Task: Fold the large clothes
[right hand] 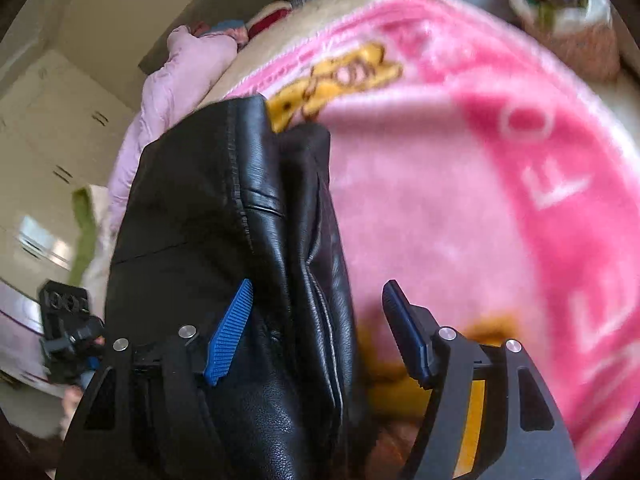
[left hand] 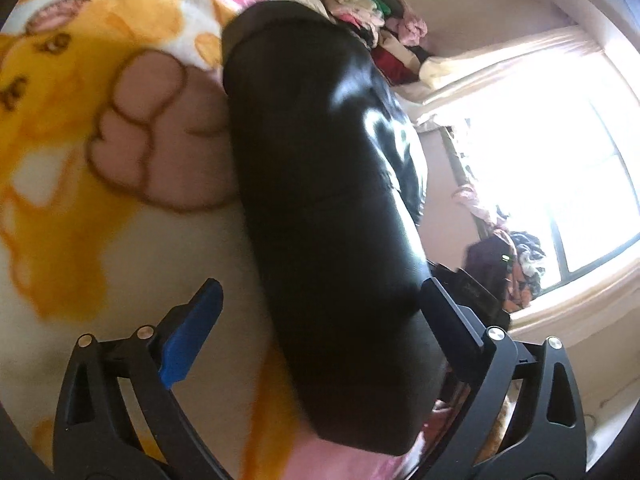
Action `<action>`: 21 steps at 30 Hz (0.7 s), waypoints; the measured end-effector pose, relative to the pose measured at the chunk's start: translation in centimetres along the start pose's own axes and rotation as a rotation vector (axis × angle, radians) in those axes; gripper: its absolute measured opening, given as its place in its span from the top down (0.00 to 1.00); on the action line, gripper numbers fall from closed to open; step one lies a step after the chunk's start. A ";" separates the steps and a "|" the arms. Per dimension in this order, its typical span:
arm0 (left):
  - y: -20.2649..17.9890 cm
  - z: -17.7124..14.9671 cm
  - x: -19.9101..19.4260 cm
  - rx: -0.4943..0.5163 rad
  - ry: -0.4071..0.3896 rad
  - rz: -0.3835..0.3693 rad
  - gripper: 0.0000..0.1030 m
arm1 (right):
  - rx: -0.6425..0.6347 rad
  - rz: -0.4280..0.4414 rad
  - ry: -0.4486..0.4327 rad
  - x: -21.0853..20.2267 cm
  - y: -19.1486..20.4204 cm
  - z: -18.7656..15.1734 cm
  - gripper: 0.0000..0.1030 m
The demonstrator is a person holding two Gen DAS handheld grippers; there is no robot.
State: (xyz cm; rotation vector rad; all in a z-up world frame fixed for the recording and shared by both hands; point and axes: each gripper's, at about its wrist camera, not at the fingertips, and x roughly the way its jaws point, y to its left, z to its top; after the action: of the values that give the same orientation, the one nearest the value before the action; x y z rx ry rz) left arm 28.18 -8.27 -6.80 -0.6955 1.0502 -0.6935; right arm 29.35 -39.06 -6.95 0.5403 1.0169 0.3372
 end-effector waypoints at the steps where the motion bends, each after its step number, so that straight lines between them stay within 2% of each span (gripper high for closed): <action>1: -0.2 -0.1 0.4 0.006 0.005 -0.002 0.11 | 0.011 0.025 0.003 0.1 0.2 -0.2 0.51; 4: -0.5 0.0 0.5 0.043 0.017 0.010 0.11 | 0.029 0.052 -0.016 0.3 1.4 -0.8 0.55; 6: -0.9 0.3 0.0 0.065 0.018 0.015 0.18 | 0.028 0.065 -0.023 0.5 2.5 -1.1 0.56; 8: -1.2 0.9 -0.8 0.086 0.019 0.055 0.18 | 0.017 0.058 -0.025 1.2 4.1 -1.7 0.56; 11: -1.0 1.8 -3.0 0.113 -0.002 0.132 0.18 | 0.017 0.099 -0.013 3.1 7.0 -2.9 0.56; 15: 1.1 2.7 -7.5 0.134 -0.077 0.306 0.18 | -0.066 0.138 0.033 6.7 12.7 -5.3 0.55; 16: 1.8 2.8 -8.3 0.134 -0.084 0.336 0.18 | -0.089 0.123 0.029 7.2 13.7 -5.5 0.54; 18: 3.1 2.8 -9.4 0.117 -0.077 0.341 0.19 | -0.140 0.070 -0.001 7.3 15.3 -5.4 0.50; 19: 3.4 2.6 -9.6 0.111 -0.077 0.332 0.19 | -0.162 0.005 -0.016 6.7 16.1 -5.0 0.45; 20: 3.4 2.2 -9.9 0.124 -0.088 0.334 0.19 | -0.178 -0.026 -0.027 6.2 16.5 -4.9 0.32; 21: 2.9 2.0 -9.7 0.144 -0.095 0.348 0.19 | -0.218 -0.105 -0.072 4.6 17.2 -4.8 0.31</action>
State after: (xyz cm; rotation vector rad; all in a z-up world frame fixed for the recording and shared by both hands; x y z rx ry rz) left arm 27.28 1.44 -3.36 -0.4024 0.9918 -0.4251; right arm 27.12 -21.30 -2.35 0.2990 0.9225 0.3282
